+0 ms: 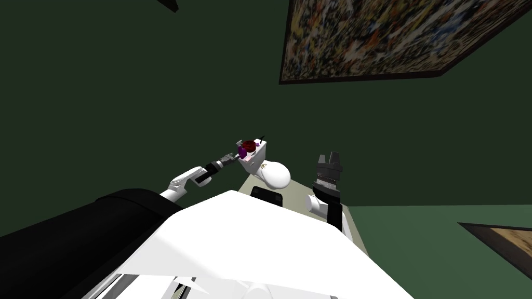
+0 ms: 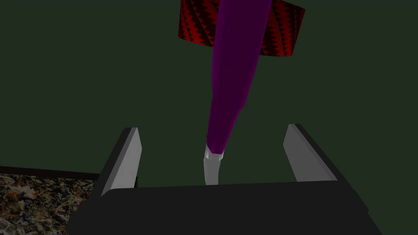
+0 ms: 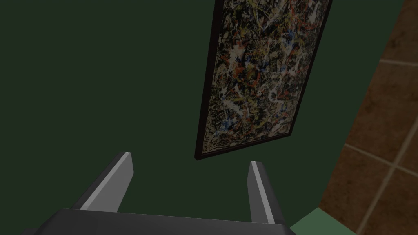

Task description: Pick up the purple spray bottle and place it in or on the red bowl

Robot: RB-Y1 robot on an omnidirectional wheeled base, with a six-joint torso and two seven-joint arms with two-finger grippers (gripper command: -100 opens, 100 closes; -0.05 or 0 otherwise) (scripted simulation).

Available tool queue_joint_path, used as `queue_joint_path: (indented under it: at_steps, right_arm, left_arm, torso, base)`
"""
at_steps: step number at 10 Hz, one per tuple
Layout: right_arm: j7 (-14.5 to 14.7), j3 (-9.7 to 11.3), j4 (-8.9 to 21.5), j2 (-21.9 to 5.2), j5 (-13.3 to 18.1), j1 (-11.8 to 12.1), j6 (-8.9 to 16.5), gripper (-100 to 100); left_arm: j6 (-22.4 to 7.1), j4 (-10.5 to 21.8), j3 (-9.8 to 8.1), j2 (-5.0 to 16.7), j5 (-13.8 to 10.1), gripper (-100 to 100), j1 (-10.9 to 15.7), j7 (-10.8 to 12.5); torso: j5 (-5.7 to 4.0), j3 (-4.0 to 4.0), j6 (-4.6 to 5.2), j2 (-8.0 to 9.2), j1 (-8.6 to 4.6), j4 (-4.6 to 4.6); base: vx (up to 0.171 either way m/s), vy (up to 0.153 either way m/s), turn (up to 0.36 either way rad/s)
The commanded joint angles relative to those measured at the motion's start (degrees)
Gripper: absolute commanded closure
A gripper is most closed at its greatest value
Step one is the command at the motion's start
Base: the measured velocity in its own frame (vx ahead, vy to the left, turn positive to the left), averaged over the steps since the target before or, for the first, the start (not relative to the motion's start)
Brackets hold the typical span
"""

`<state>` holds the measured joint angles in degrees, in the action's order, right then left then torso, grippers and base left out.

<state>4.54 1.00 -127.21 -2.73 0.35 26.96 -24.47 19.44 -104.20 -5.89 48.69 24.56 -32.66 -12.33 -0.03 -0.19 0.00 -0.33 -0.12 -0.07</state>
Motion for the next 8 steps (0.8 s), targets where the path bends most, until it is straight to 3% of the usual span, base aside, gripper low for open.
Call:
queue_joint_path:
  at_steps: [1, 2, 3, 4, 5, 6, 8]
  right_arm:
    - [0.0, 0.0, 0.0, 0.0, 0.0, 0.0, 0.0, 0]
    - [0.0, 0.0, 0.0, 0.0, 0.0, 0.0, 0.0, 0]
    - [0.0, 0.0, 0.0, 0.0, 0.0, 0.0, 0.0, 0]
    - [0.0, 0.0, 0.0, 0.0, 0.0, 0.0, 0.0, 0]
    - [0.0, 0.0, 0.0, 0.0, 0.0, 0.0, 0.0, 0]
    - [0.0, 0.0, 0.0, 0.0, 0.0, 0.0, 0.0, 0]
    - [0.0, 0.0, 0.0, 0.0, 0.0, 0.0, 0.0, 0]
  left_arm:
    - [-1.5, 0.7, -0.81, 2.2, 0.0, -100, -0.1, -0.7]
    - [-2.2, 1.2, -1.23, 3.3, 0.0, -100, 0.0, -1.1]
    - [-1.5, 0.8, -1.15, 2.7, -0.1, -100, -0.2, -0.7]
    - [-1.8, 0.8, -1.22, 2.9, -0.1, 0, -0.2, -0.7]
    - [-1.8, 0.8, -1.21, 2.9, -0.1, -100, -0.2, -0.7]
    - [-1.8, 0.8, -1.21, 2.9, -0.1, 100, -0.2, -0.7]
    - [-1.8, 0.8, -1.26, 2.9, -0.1, 100, -0.2, -0.7]
  torso:
    - [0.0, 0.0, 0.0, 0.0, 0.0, 0.0]
    - [-0.01, -0.01, 0.0, -0.02, -0.03, 0.0]
    - [-0.01, -0.04, 0.0, -0.07, -0.05, -0.01]
    - [0.01, 0.04, -0.04, 0.08, 0.01, 0.01]
    - [0.02, 0.12, -0.04, 0.22, 0.05, 0.05]
    - [0.02, 0.16, -0.04, 0.28, 0.07, 0.06]
    - [0.05, 0.16, 0.02, 0.3, 0.05, 0.05]
  base:
    - [0.081, -0.037, -0.127]
    - [0.098, -0.041, -0.14]
    - [0.044, -0.014, -0.026]
    - [0.008, -0.002, 0.005]
    - [0.0, 0.0, 0.0]
    - [0.0, 0.0, 0.0]
    - [0.001, 0.002, 0.006]
